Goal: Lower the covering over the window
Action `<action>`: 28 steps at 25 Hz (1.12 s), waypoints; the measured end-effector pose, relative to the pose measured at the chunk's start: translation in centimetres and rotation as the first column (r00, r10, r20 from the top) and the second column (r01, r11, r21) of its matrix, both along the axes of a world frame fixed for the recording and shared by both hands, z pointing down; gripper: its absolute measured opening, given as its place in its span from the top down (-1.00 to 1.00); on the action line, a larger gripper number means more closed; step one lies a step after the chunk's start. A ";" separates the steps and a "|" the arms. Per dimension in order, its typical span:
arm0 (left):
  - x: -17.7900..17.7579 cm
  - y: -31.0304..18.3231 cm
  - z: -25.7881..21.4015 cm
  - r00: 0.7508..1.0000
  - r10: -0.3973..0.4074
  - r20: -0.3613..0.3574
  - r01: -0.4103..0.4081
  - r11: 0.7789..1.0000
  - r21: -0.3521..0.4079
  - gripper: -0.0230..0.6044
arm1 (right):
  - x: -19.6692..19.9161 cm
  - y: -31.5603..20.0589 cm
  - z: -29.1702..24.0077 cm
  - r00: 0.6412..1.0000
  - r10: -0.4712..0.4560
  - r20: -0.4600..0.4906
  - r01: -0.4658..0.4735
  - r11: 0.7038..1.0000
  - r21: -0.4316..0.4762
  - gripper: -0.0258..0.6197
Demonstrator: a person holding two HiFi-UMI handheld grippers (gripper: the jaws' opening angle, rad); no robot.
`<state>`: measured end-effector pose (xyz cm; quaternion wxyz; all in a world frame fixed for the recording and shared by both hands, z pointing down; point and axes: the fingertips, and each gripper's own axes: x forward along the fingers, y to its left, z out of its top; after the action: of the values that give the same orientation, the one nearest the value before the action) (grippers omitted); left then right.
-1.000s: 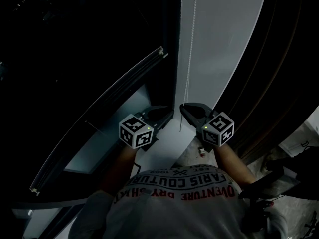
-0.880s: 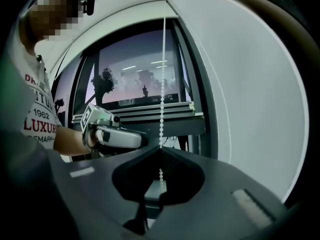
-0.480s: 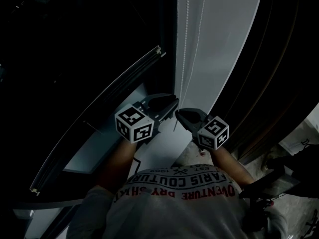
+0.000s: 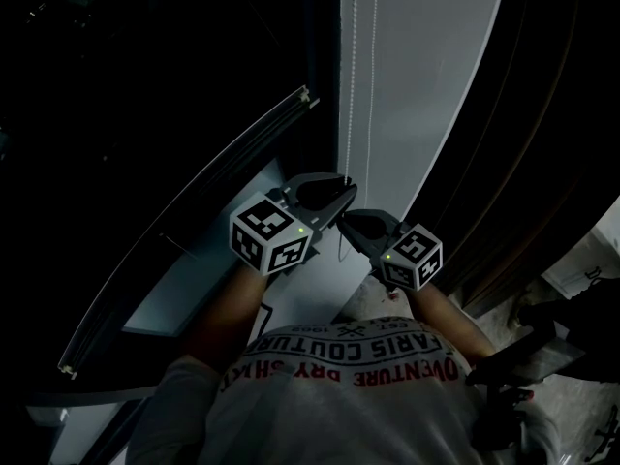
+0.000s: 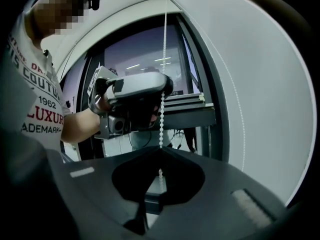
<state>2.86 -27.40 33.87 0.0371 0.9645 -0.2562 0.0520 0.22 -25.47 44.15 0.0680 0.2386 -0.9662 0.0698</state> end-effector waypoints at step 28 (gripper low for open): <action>0.5 1.0 10.7 0.997 -0.012 0.072 0.021 0.992 -0.124 0.91 | 1.4 2.0 9.8 0.994 0.039 -0.101 -0.060 0.976 -0.211 0.89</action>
<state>3.40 -26.44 44.55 0.0887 0.9558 -0.2614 0.1018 1.63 -23.50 53.92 0.1379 0.2568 -0.9425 0.1636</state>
